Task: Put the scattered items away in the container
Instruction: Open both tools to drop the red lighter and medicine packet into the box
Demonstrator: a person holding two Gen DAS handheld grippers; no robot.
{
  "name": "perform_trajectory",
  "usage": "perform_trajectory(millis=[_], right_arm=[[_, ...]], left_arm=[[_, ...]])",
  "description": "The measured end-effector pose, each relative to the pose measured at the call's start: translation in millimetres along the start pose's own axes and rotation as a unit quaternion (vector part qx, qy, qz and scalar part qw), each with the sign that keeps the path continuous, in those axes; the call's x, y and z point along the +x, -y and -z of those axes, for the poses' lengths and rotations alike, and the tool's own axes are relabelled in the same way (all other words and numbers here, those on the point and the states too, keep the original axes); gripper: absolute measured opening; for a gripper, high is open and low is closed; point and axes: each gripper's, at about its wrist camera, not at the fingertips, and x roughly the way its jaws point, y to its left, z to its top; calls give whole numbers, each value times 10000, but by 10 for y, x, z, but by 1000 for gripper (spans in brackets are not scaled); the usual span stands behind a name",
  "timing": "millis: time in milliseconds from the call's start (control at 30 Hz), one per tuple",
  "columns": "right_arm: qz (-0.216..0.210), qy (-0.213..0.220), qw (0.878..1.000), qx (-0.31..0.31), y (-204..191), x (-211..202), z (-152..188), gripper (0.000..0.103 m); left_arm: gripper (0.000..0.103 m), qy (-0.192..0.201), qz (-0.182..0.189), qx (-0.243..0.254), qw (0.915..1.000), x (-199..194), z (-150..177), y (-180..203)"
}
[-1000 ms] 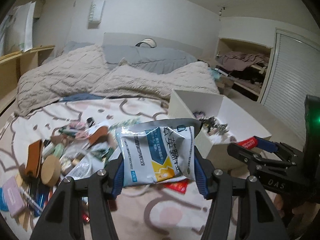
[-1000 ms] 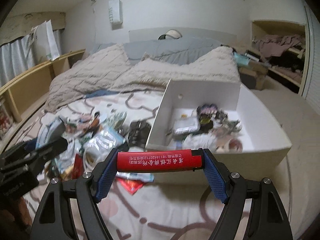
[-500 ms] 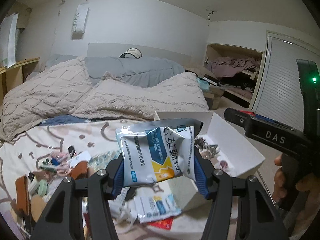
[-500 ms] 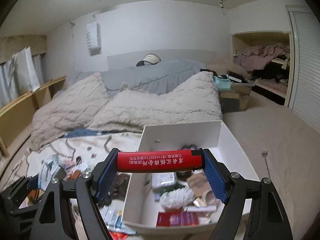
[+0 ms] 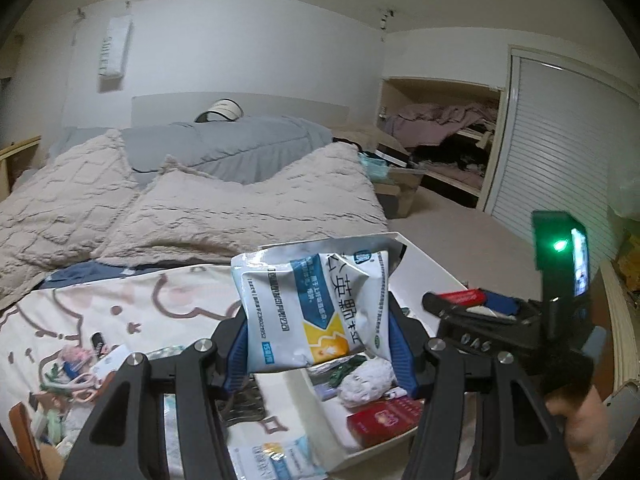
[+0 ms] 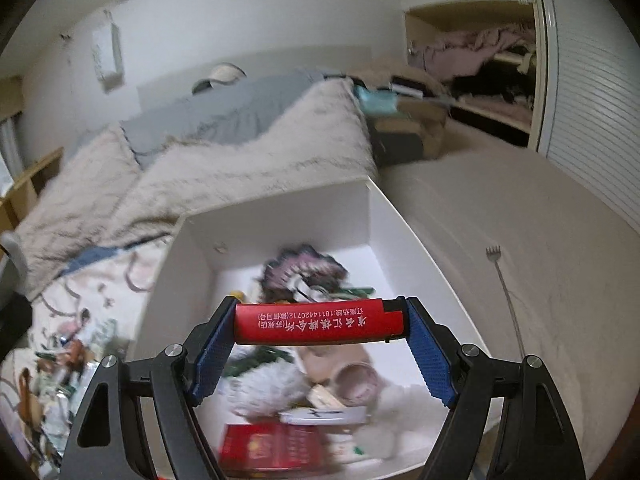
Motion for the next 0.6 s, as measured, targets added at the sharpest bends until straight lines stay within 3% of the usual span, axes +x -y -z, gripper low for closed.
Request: perform_trajectory(millis=[300, 600], right_arm=[[-78, -592, 9977, -321, 58, 270, 152, 81], [-337, -783, 9952, -483, 54, 371, 136, 81]], left_arm=[[58, -431, 258, 68, 9987, 408, -9, 178], [58, -888, 419, -12, 9952, 732, 0, 269]])
